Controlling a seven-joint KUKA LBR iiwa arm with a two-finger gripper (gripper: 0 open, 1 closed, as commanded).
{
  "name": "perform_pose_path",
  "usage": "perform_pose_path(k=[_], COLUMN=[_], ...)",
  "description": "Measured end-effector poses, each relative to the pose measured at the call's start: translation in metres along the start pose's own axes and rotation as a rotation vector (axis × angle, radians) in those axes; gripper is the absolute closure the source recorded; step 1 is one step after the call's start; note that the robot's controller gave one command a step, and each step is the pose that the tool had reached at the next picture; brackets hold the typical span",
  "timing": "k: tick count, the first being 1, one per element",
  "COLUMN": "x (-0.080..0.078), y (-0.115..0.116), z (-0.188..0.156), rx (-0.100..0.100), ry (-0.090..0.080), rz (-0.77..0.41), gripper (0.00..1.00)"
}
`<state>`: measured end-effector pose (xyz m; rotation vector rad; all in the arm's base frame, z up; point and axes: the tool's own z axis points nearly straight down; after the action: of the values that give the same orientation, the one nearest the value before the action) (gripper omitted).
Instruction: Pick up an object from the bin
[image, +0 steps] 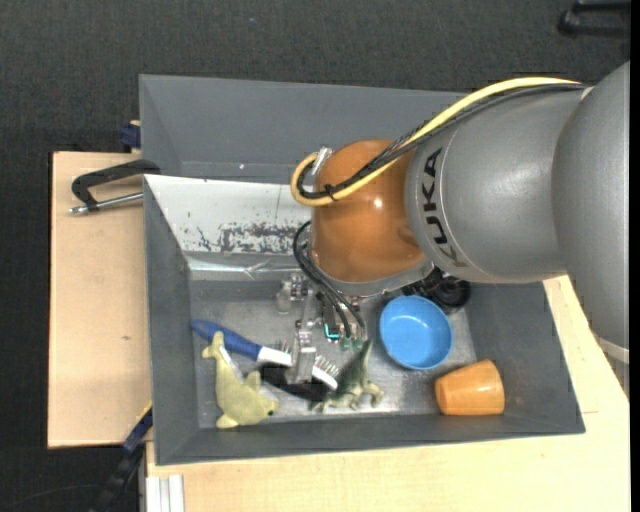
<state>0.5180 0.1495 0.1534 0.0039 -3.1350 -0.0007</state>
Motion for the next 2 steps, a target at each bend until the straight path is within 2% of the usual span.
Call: perform_pose_path(k=[1, 2], x=[0.024, 0.025], y=[-0.009, 0.013], z=[0.088, 0.051], rx=[0.002, -0.004], ry=[0.003, -0.013], rz=[0.091, 0.044], gripper=[0.0, 0.0])
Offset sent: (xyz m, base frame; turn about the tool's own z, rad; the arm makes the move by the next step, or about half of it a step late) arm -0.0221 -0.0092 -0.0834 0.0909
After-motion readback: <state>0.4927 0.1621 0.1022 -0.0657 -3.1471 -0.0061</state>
